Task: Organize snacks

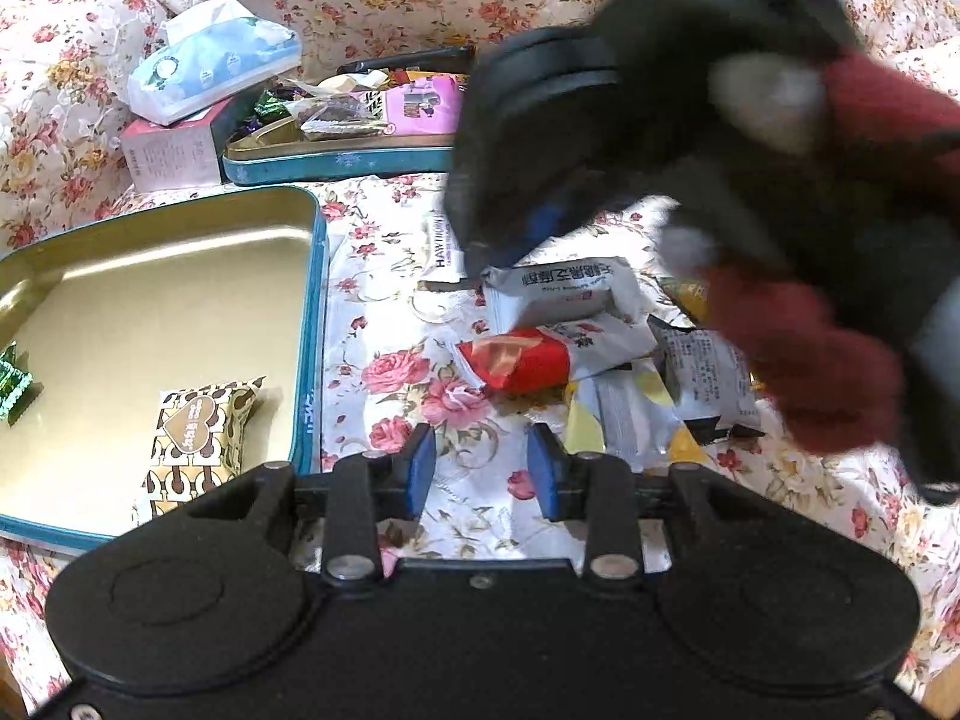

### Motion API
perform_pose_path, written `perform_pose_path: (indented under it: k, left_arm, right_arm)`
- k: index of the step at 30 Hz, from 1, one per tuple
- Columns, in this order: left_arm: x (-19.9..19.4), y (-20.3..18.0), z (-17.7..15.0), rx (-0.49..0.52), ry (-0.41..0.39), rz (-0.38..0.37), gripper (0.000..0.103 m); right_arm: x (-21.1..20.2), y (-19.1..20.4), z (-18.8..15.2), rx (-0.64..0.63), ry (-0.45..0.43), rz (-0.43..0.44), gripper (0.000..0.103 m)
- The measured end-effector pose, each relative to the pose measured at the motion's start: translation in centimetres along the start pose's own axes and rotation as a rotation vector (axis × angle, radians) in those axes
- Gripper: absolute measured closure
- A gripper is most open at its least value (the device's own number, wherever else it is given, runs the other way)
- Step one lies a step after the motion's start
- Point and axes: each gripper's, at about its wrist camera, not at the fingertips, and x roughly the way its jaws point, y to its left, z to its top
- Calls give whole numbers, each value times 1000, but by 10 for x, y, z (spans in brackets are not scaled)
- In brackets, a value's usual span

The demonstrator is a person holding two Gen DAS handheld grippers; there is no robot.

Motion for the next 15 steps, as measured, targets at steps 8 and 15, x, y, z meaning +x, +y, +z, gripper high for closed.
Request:
perform_pose_path:
  k: [8, 15]
  left_arm:
    - [0, -6, 1, 55, 3, 8, 59]
    - [-9, 1, 5, 32, 23, -28, 60]
  right_arm:
    - [-61, -37, -43, 192, -123, 41, 85]
    - [-118, -52, -108, 374, -295, -62, 70]
